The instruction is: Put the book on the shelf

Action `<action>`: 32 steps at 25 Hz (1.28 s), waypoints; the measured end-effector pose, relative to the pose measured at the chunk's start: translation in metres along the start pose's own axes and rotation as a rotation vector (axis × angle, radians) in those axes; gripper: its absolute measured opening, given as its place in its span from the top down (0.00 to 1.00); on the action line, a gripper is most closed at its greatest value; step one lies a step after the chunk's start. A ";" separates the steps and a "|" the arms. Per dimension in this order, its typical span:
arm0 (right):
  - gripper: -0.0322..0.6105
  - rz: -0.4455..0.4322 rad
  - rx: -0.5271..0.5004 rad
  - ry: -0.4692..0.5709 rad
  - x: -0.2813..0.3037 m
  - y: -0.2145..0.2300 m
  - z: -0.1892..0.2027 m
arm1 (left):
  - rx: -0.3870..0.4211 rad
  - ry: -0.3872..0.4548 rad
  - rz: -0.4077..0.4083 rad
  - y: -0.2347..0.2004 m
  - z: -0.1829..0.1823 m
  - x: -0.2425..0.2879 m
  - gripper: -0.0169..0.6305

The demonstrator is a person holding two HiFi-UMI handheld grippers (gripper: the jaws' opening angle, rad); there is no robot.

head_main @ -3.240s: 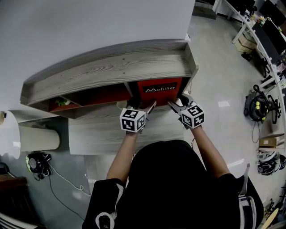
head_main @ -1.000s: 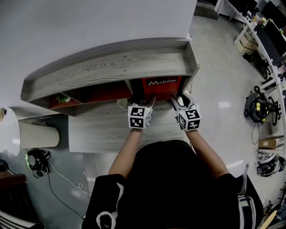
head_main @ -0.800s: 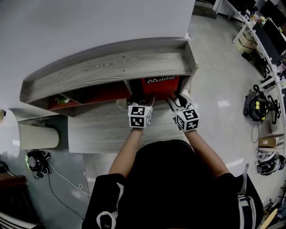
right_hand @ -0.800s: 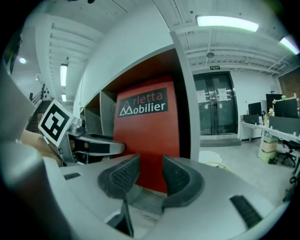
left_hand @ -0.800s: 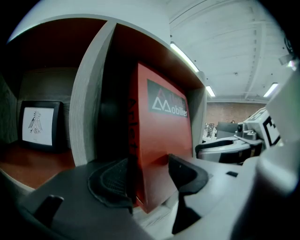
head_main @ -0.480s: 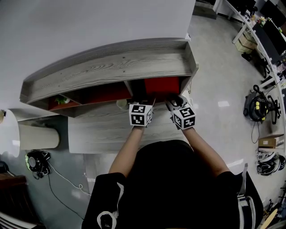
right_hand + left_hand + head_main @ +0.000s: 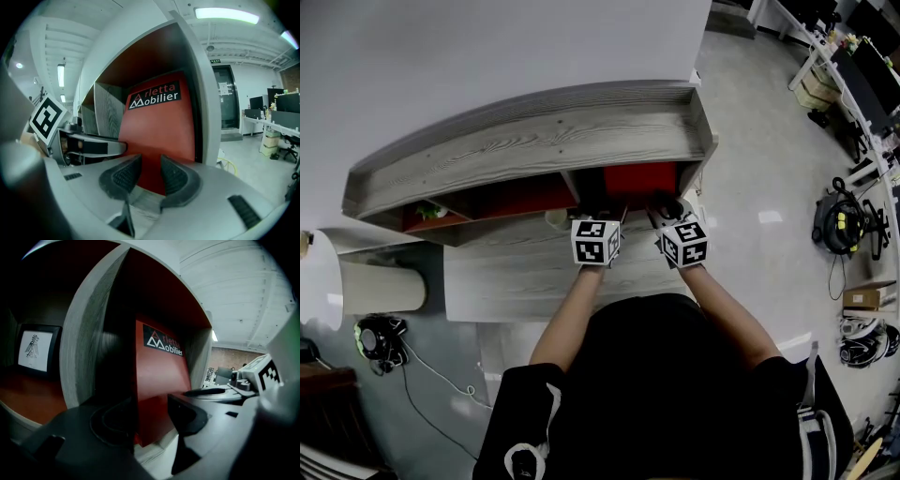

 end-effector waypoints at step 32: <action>0.76 0.088 0.078 0.019 0.058 0.014 -0.017 | -0.064 0.023 0.021 -0.016 0.024 -0.080 0.61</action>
Point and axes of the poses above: the fingertips, and each gripper's own axes: x forward along the fingers, y to its right, z out of its underside, the point moved 5 cm from there along -x, backward along the fingers, and after that the axes turned 6 degrees about -z, right-handed, at the moved point
